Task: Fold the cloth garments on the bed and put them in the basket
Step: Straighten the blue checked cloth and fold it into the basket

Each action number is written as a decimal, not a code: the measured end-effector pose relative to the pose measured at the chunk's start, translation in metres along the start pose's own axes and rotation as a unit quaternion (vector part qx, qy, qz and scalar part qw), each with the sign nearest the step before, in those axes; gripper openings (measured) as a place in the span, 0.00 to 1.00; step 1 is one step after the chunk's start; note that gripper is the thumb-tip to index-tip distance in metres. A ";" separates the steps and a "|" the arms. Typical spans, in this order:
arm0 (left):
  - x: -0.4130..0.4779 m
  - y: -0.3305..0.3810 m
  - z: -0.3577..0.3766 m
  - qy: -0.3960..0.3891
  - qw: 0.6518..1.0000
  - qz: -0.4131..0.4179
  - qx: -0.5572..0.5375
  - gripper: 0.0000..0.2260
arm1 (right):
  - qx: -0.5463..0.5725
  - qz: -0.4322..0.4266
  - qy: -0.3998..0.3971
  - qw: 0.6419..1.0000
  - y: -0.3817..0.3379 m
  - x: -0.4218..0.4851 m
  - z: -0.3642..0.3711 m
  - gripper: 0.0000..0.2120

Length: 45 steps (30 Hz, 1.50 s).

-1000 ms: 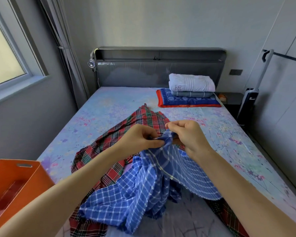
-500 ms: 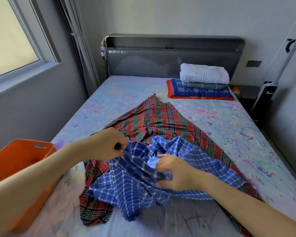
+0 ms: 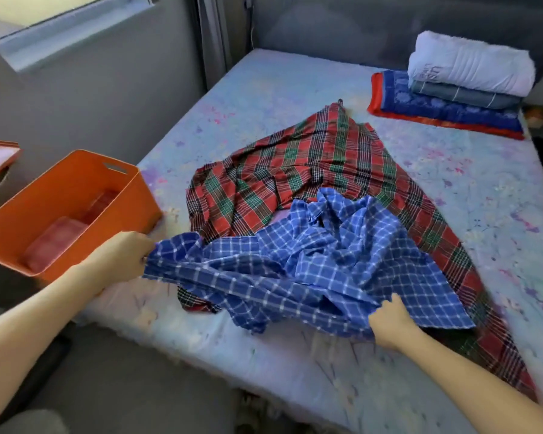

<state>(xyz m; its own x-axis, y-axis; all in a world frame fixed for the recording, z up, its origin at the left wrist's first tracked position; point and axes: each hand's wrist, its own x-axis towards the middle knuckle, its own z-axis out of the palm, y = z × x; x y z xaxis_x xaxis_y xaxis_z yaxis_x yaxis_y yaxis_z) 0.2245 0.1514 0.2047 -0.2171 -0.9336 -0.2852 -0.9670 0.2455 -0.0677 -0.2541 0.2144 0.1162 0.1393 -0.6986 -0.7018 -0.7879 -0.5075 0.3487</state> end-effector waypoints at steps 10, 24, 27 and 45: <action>0.014 0.034 0.041 -0.013 1.000 -0.014 -0.010 0.06 | 0.230 0.012 -0.131 0.964 -0.024 0.037 0.003 0.11; 0.016 0.062 0.084 -0.020 0.989 0.081 -0.121 0.07 | 0.067 0.098 0.103 0.988 -0.110 0.173 -0.030 0.35; 0.018 0.060 0.088 -0.037 0.990 0.076 -0.114 0.09 | 0.093 0.114 0.083 0.986 -0.105 0.187 -0.026 0.16; 0.169 0.102 -0.244 0.487 0.842 0.053 -0.226 0.10 | 0.493 0.384 0.712 0.321 0.250 -0.103 -0.201 0.14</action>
<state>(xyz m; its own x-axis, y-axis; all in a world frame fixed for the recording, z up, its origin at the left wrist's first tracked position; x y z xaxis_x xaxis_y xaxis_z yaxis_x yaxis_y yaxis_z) 0.0570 -0.0449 0.3833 -0.0988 -0.7378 0.6678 -0.8397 0.4219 0.3419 -0.3454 0.0578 0.4002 -0.7430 -0.3047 0.5959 -0.6271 0.0055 -0.7789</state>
